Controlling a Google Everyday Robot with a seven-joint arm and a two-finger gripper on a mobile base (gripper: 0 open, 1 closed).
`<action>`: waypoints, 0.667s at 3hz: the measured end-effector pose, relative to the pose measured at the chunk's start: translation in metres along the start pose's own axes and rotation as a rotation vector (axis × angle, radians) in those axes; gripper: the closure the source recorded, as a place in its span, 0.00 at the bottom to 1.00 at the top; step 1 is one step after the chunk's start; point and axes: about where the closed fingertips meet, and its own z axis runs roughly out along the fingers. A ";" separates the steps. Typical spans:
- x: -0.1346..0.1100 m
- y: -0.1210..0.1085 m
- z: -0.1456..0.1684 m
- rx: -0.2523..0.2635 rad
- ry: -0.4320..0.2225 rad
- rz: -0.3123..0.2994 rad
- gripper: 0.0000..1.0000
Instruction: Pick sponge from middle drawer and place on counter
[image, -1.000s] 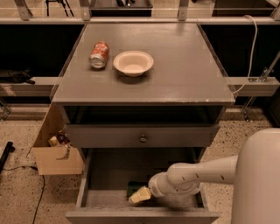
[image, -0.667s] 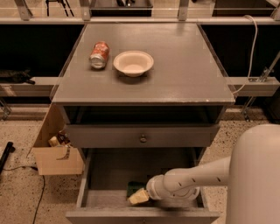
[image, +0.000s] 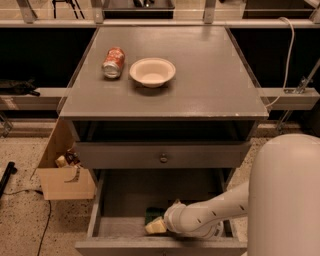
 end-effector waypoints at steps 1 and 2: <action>0.000 -0.001 0.000 0.004 -0.002 0.000 0.00; 0.000 -0.001 0.000 0.004 -0.002 0.000 0.16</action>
Offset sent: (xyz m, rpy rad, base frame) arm 0.0004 -0.0004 0.0000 -0.0016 -0.0035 -0.0025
